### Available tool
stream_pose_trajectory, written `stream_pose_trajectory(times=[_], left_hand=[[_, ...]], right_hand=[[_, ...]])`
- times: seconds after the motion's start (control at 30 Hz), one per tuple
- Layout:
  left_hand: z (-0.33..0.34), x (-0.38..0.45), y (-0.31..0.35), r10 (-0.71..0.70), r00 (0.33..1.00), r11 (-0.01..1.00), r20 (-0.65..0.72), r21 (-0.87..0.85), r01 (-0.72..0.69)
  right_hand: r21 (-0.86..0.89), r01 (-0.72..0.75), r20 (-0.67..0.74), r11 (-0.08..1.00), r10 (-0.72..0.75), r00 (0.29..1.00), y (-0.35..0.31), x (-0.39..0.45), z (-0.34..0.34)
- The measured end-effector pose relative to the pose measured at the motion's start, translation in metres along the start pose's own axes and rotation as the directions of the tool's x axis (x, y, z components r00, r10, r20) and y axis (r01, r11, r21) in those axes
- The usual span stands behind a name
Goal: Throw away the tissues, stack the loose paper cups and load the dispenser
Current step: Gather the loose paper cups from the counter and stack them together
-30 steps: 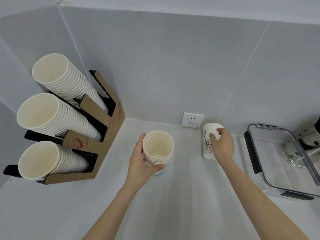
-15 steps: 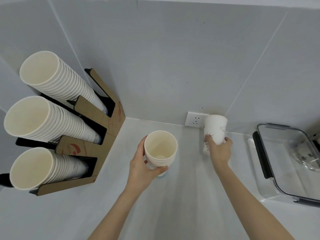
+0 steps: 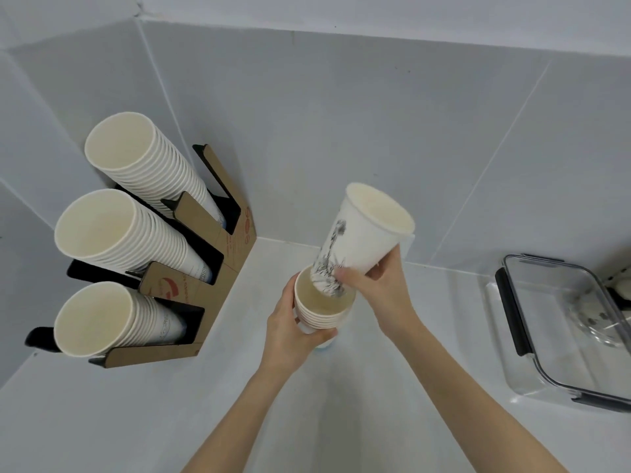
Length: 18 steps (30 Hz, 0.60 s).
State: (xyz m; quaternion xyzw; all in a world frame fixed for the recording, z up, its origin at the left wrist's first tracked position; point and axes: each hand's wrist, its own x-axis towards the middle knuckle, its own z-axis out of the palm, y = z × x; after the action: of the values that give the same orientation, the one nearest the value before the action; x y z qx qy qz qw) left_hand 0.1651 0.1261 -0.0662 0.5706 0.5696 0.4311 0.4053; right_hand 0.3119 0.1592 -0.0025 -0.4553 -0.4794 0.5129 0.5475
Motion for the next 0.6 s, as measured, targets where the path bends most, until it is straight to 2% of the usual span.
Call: stream_pose_trajectory(times=[0.13, 0.33, 0.4, 0.53, 0.6], left_hand=[[0.000, -0.001, 0.003, -0.010, 1.000, 1.000, -0.001, 0.012, 0.010], [-0.003, -0.003, 0.007, -0.014, 1.000, 1.000, 0.013, -0.003, 0.014], [-0.007, -0.007, 0.008, -0.006, 1.000, 1.000, 0.013, 0.004, 0.006], [-0.024, -0.023, 0.008, -0.011, 1.000, 1.000, -0.009, 0.025, 0.012], [-0.040, -0.032, 0.014, -0.007, 1.000, 0.999, -0.028, 0.037, 0.008]], right_hand=[[-0.251, -0.015, 0.123, 0.968, 0.047, 0.991, 0.021, -0.015, -0.004], [-0.436, -0.083, 0.209, 0.896, 0.191, 0.959, 0.030, -0.026, -0.013], [-0.440, -0.128, 0.214, 0.889, 0.242, 0.946, 0.027, -0.029, -0.013], [-0.259, -0.292, 0.191, 0.921, 0.345, 0.919, 0.007, -0.033, 0.001], [-0.226, -0.315, 0.189, 0.922, 0.359, 0.914, -0.001, -0.033, 0.015]])
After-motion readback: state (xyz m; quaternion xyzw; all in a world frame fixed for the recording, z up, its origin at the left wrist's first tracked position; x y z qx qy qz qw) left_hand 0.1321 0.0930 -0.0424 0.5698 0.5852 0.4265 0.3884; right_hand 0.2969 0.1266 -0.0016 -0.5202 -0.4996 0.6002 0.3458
